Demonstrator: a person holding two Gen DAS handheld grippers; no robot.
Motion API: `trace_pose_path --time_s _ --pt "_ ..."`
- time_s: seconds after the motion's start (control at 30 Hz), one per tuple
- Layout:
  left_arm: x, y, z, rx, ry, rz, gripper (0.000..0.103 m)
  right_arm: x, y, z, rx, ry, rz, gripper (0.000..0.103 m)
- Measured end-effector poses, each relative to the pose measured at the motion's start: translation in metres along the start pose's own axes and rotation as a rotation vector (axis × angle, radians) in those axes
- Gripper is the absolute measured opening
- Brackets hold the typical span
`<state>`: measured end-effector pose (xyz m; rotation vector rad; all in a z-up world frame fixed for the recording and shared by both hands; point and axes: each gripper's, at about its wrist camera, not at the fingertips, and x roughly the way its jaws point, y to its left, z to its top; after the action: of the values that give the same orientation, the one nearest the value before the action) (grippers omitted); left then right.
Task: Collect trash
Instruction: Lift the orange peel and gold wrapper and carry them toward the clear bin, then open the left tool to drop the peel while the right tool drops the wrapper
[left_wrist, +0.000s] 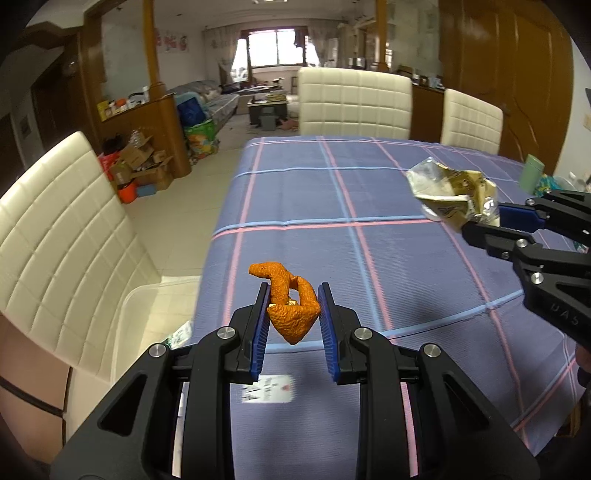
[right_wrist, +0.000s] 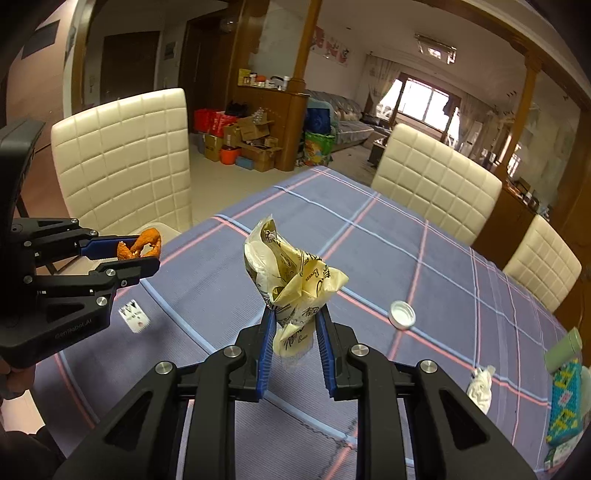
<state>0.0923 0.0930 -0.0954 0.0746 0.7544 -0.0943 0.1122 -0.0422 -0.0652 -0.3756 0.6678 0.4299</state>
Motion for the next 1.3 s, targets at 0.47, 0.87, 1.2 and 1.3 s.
trace_pose_path --time_s 0.47,0.87,1.2,1.3 --pt "-0.008 0.048 -0.019 -0.070 -0.004 0.072 0.027 0.019 0.052 0.027 -0.086 0.002 0.062 0.022" --pt "0.003 0.088 -0.030 -0.117 0.017 0.123 0.027 0.047 0.091 0.048 -0.136 0.015 0.127 0.022" --pt "0.013 0.126 -0.036 -0.160 0.025 0.195 0.027 0.078 0.126 0.066 -0.175 0.034 0.190 0.022" --pt "0.016 0.137 -0.037 -0.176 0.030 0.210 0.027 0.085 0.133 0.071 -0.185 0.034 0.203 0.022"
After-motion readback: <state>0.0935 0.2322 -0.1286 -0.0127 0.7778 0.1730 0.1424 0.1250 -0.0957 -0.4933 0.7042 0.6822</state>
